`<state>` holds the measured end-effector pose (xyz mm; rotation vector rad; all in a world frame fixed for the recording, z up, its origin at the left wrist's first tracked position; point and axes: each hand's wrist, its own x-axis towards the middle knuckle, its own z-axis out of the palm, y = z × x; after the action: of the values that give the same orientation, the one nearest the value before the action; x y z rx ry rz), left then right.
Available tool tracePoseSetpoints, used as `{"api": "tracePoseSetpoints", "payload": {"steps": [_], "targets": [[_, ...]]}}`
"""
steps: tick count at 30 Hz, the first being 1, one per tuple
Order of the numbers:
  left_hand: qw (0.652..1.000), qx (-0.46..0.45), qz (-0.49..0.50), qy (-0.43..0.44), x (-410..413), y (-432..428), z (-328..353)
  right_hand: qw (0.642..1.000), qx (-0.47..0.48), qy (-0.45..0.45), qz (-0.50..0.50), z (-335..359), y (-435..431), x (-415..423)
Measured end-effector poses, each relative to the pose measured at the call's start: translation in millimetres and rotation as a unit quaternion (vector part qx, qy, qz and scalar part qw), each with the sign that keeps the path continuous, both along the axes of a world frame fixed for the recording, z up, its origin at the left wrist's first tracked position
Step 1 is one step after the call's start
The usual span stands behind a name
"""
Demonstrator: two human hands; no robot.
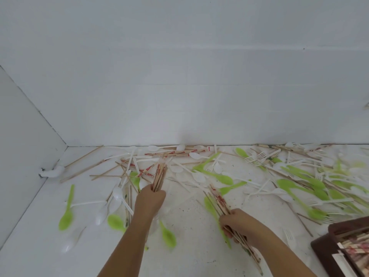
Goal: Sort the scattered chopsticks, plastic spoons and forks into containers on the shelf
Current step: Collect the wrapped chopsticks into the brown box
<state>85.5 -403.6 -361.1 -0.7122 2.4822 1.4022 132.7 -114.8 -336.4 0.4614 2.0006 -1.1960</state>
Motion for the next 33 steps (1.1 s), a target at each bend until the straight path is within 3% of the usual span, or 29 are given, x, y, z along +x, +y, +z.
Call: {"api": "tracePoseSetpoints", "payload": {"steps": [5, 8, 12, 17, 24, 29, 33], "targets": [[0.999, 0.021, 0.015, 0.044, 42.1, -21.5, 15.3, 0.982, -0.185, -0.032, -0.031, -14.9, 11.7, 26.1], [0.996, 0.022, 0.014, 0.083, 52.6, -28.7, 27.7, 0.969, -0.240, -0.040, -0.050, -9.3, 8.7, 34.4], [0.987, 0.016, 0.019, 0.159, 60.6, -33.0, 42.8, 0.968, -0.228, -0.011, -0.103, -3.4, -3.3, 35.4], [0.958, 0.150, 0.069, 0.235, 62.7, -40.9, 63.2, 0.959, -0.246, 0.082, -0.116, 4.9, -13.3, 33.1], [0.916, 0.212, 0.098, 0.326, 94.8, -59.5, 107.5, 0.895, -0.234, 0.283, -0.253, 31.1, -58.7, 26.1], [0.933, 0.192, 0.089, 0.292, 130.0, -74.3, 65.0, 0.851, -0.250, 0.386, -0.255, 34.1, -102.9, 32.6], [0.956, 0.146, 0.121, 0.222, 144.9, -81.6, 2.2, 0.889, -0.165, 0.389, -0.175, -18.5, -124.0, 43.3]]}}
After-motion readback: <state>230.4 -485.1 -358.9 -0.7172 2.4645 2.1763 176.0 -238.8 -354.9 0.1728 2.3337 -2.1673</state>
